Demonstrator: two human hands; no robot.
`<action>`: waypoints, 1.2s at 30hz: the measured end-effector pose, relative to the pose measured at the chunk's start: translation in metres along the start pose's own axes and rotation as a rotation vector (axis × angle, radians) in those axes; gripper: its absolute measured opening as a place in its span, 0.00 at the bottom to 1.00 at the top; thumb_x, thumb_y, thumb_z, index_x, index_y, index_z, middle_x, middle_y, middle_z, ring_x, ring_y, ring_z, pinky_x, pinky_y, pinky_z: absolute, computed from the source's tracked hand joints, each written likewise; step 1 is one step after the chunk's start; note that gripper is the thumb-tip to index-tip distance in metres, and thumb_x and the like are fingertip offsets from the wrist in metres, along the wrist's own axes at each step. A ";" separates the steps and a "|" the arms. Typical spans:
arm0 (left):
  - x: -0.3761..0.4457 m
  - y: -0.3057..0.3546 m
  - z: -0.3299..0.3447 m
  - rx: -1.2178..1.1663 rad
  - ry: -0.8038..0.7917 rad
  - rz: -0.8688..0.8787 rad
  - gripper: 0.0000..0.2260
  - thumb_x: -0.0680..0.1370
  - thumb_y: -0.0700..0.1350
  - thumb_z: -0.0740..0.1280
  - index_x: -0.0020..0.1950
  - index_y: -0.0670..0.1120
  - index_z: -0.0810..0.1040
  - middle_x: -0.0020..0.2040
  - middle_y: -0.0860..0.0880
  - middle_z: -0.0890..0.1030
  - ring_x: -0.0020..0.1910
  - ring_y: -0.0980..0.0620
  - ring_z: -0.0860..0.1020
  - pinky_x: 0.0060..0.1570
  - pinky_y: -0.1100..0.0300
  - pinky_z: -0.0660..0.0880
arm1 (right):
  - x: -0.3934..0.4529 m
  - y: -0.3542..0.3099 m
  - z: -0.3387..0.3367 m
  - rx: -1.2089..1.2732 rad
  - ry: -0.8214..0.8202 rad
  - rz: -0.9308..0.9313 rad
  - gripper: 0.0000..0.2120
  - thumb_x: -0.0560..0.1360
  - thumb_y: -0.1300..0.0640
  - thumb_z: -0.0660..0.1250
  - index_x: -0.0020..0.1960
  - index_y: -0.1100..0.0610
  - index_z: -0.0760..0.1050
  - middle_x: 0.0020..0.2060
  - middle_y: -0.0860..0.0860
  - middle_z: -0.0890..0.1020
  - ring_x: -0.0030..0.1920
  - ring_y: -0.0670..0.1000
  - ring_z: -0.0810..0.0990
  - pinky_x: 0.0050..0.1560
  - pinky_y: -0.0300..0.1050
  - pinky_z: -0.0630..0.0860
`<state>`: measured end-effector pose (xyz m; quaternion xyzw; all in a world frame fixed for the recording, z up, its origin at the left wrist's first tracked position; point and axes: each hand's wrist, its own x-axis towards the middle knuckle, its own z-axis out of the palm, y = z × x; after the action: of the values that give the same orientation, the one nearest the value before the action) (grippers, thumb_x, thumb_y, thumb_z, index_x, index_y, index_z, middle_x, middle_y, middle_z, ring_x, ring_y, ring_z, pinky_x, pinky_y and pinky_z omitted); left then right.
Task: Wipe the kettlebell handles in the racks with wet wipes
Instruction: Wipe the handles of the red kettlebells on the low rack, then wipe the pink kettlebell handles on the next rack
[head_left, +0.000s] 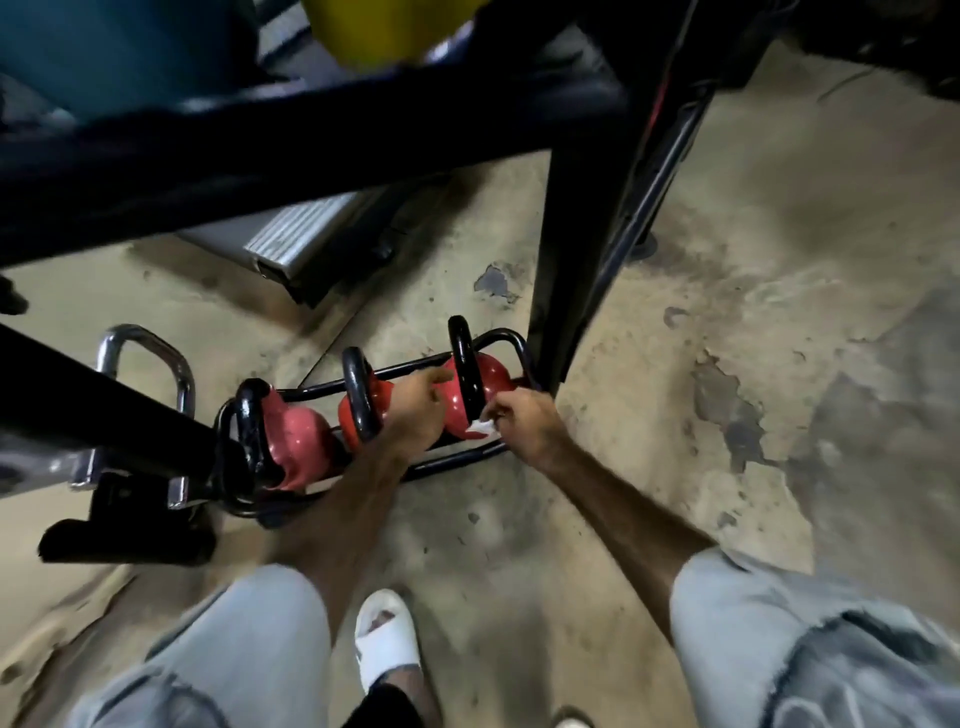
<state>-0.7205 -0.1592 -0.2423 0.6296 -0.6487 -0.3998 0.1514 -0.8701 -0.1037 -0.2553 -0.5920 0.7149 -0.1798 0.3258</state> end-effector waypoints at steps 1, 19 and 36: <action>-0.017 0.006 -0.005 -0.061 0.012 -0.029 0.16 0.70 0.30 0.64 0.51 0.46 0.81 0.50 0.42 0.83 0.50 0.44 0.82 0.51 0.46 0.79 | -0.015 -0.009 -0.010 0.070 0.027 0.011 0.12 0.72 0.68 0.66 0.49 0.57 0.85 0.47 0.53 0.86 0.49 0.51 0.82 0.53 0.41 0.77; -0.364 0.298 -0.225 -0.225 0.086 0.286 0.13 0.77 0.34 0.62 0.57 0.44 0.80 0.53 0.46 0.82 0.50 0.48 0.82 0.51 0.55 0.78 | -0.358 -0.273 -0.319 0.645 0.459 0.031 0.08 0.66 0.51 0.74 0.44 0.43 0.81 0.39 0.44 0.84 0.40 0.44 0.81 0.48 0.47 0.80; -0.460 0.610 -0.206 -0.213 0.029 0.807 0.12 0.77 0.36 0.62 0.55 0.49 0.81 0.51 0.52 0.83 0.51 0.53 0.81 0.53 0.47 0.79 | -0.520 -0.261 -0.615 0.600 0.845 -0.173 0.10 0.75 0.57 0.72 0.54 0.55 0.77 0.46 0.52 0.85 0.36 0.44 0.81 0.37 0.35 0.77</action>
<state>-0.9260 0.1360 0.4623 0.3111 -0.7961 -0.3644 0.3696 -1.0522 0.2570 0.4888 -0.4054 0.6495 -0.6259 0.1481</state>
